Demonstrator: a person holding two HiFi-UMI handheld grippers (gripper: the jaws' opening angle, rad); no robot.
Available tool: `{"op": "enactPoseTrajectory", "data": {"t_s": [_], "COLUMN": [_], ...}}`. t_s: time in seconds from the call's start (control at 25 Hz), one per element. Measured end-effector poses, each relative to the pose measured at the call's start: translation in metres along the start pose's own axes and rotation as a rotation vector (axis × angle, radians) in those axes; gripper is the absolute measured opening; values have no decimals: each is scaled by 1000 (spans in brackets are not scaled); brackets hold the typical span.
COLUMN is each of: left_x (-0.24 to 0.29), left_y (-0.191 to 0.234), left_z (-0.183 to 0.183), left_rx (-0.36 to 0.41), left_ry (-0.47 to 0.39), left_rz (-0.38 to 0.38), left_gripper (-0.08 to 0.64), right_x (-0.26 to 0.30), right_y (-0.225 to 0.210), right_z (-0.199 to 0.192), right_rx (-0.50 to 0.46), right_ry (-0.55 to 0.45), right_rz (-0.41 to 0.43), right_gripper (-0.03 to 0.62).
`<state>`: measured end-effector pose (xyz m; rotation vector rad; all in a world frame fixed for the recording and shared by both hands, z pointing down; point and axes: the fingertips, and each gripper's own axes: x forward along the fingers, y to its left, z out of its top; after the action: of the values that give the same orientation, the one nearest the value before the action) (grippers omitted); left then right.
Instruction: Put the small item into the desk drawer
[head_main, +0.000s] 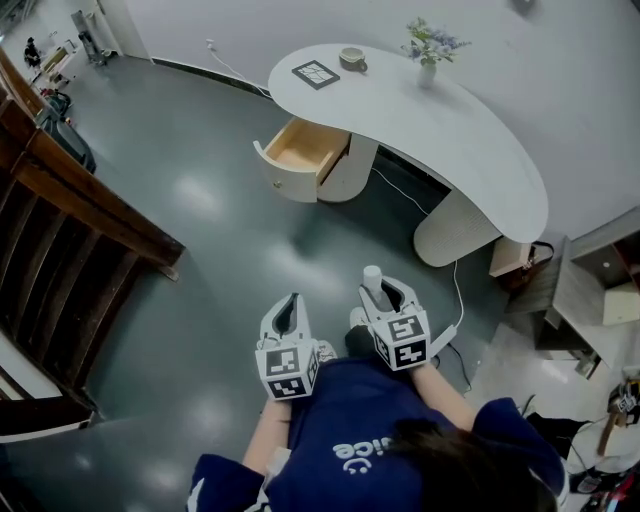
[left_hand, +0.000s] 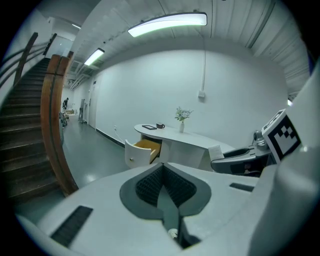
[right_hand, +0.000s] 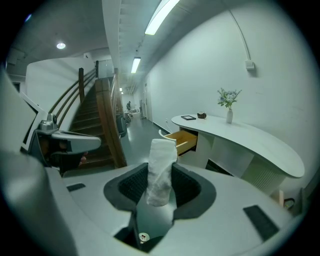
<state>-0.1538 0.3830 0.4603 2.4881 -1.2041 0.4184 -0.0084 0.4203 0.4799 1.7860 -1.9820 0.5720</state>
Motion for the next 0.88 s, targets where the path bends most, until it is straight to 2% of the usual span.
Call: {"op": "enactPoseTrajectory", "data": {"t_s": [0.28,0.64,0.88], "left_x": [12,52,94], "left_y": [9,27,27], "left_z": [3,22,42], "left_rx": [0,-21,-9], "left_ry": [7,13,31], "left_rz": [12,71,94], "left_gripper": [3,3,3], "right_x": [17,63,102], "right_y": [-8,-28,-56], "right_z": [4,38,58], "right_rx": [12,14,38], "right_ry": [8,-5,4], "right_rz": [2,64,103], "right_gripper": [152,152,152]}}
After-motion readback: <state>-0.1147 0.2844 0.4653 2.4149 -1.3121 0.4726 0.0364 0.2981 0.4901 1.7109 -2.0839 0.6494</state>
